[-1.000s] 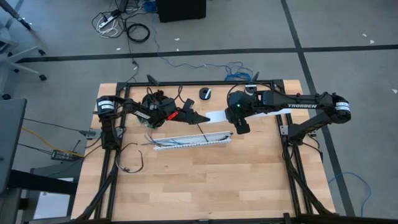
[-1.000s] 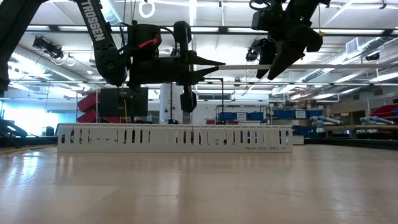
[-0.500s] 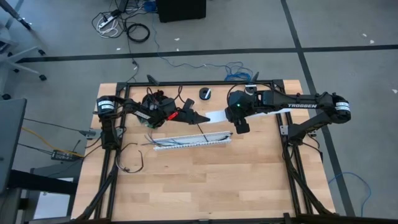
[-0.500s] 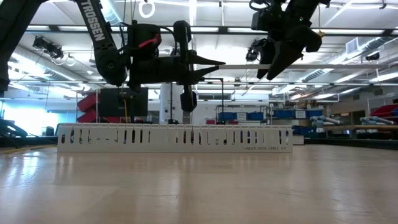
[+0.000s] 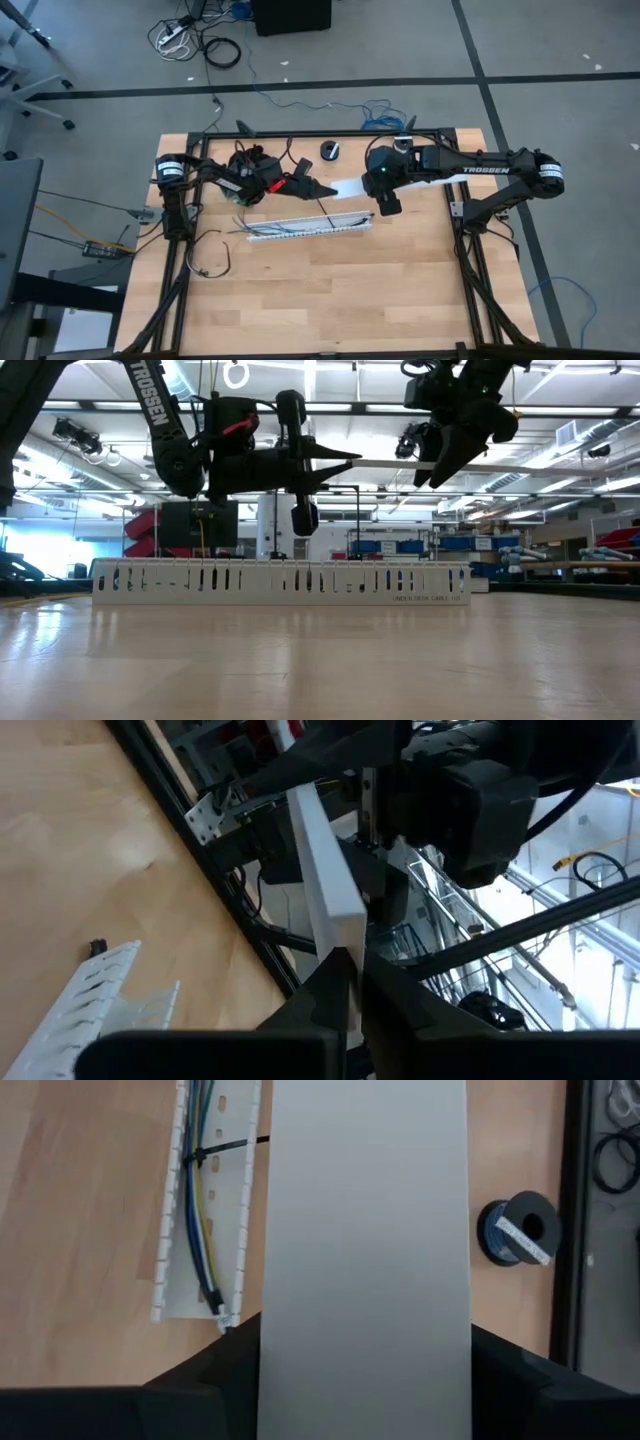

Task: Ziptie cables
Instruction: Close the white cable duct

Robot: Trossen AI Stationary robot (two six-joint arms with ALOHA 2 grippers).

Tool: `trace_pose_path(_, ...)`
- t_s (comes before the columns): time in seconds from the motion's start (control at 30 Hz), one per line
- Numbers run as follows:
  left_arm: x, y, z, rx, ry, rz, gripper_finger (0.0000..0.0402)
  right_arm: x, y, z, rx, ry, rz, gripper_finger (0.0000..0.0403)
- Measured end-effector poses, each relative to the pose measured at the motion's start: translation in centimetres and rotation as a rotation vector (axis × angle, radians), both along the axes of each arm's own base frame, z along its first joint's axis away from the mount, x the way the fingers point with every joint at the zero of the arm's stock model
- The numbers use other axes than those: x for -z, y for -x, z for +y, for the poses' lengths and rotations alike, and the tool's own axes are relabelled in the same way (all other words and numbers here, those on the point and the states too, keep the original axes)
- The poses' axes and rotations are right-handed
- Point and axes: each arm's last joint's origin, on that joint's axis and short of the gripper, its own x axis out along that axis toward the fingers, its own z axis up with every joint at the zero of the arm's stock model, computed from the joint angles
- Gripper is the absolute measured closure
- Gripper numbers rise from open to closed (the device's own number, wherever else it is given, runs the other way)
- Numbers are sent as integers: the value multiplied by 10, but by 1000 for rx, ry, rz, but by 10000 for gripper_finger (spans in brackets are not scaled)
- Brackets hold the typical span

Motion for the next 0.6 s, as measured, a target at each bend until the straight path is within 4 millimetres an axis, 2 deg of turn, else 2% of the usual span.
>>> trace_pose_path(0.33, -4, 3, 3, 84, -105, -51, 334, 3, 4, 2, 26, -76, 37, 179)
trace_pose_path(0.6, 10, 10, 12, 229, -287, -1, 318, 7, 11, 3, 76, -111, 113, 178)
